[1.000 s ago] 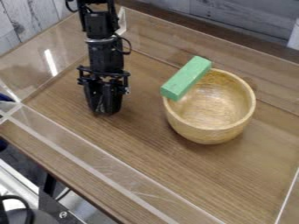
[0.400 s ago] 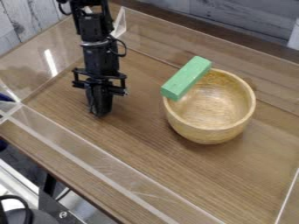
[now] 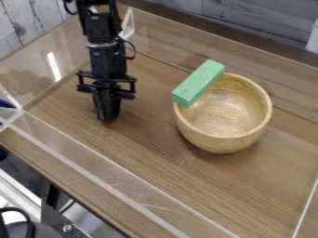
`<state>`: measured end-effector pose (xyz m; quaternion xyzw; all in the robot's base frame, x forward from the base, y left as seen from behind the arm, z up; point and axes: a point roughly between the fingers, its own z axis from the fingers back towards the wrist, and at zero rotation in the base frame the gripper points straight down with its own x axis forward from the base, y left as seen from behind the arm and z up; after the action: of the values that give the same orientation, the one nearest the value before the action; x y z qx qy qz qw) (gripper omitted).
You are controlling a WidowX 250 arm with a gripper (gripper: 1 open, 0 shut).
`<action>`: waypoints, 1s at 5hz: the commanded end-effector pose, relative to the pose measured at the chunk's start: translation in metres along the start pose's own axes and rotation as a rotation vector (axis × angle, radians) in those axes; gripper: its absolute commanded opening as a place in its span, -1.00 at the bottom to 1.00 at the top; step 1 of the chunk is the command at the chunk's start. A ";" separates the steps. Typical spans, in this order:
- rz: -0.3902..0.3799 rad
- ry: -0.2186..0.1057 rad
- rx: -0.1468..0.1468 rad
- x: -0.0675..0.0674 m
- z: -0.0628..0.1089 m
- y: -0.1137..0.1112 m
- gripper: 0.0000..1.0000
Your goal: Remove the green block from inside the brown bowl and put it on the table
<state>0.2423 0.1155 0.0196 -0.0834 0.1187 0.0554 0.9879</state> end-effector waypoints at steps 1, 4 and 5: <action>0.000 -0.035 0.039 0.003 0.010 -0.003 -1.00; 0.053 -0.007 0.072 0.013 0.012 -0.001 -1.00; 0.048 -0.039 0.098 0.008 0.012 -0.001 -1.00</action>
<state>0.2484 0.1147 0.0187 -0.0423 0.1238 0.0781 0.9883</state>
